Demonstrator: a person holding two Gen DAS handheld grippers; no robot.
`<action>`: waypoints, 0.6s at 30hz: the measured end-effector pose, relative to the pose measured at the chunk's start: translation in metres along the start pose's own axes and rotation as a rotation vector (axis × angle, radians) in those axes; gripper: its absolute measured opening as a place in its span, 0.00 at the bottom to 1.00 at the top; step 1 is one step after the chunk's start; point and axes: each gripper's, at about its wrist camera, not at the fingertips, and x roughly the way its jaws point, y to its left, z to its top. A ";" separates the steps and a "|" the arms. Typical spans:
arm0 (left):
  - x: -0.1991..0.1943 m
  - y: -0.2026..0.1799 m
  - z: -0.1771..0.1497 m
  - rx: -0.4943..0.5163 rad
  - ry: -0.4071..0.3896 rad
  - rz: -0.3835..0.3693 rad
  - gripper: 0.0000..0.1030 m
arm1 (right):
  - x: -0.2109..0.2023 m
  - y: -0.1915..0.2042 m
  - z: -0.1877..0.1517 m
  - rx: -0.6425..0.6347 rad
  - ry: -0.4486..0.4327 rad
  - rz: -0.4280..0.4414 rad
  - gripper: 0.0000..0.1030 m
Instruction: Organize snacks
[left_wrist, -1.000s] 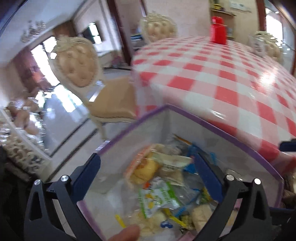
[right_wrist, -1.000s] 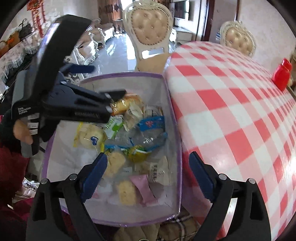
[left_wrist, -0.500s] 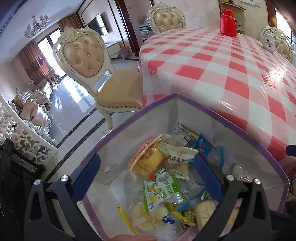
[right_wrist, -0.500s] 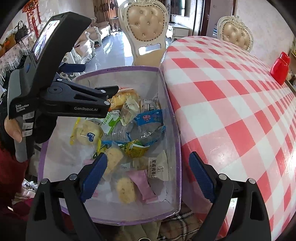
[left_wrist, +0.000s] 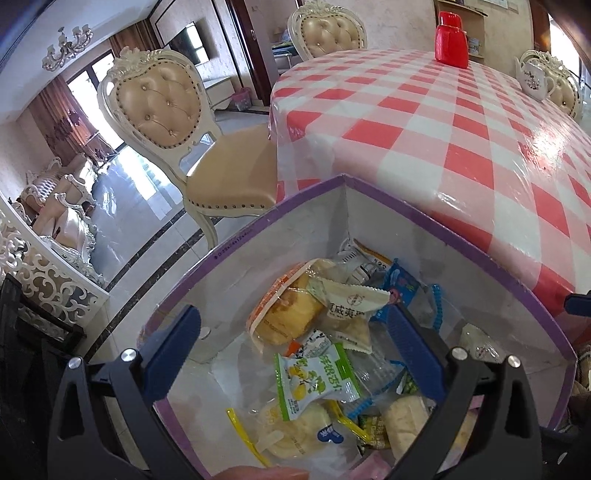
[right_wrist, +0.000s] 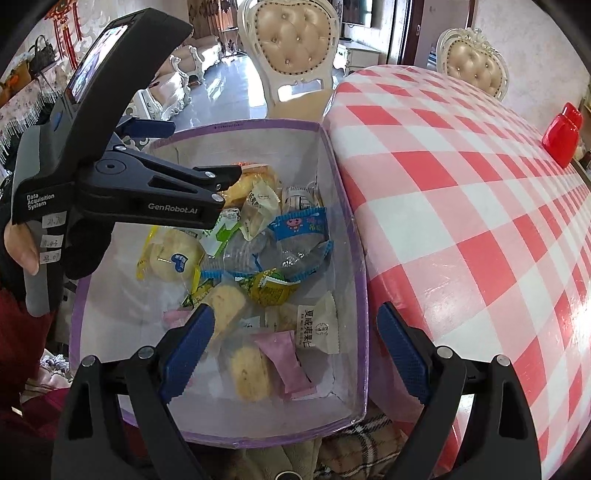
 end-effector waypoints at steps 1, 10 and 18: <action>0.001 0.000 0.000 0.000 0.003 -0.002 0.98 | 0.000 0.000 0.000 0.000 0.000 0.000 0.84; 0.004 -0.001 -0.002 0.003 0.017 -0.010 0.98 | 0.003 0.002 -0.002 -0.001 0.012 0.004 0.84; 0.005 -0.001 -0.002 0.004 0.028 -0.018 0.98 | 0.004 0.002 -0.003 -0.001 0.015 0.006 0.84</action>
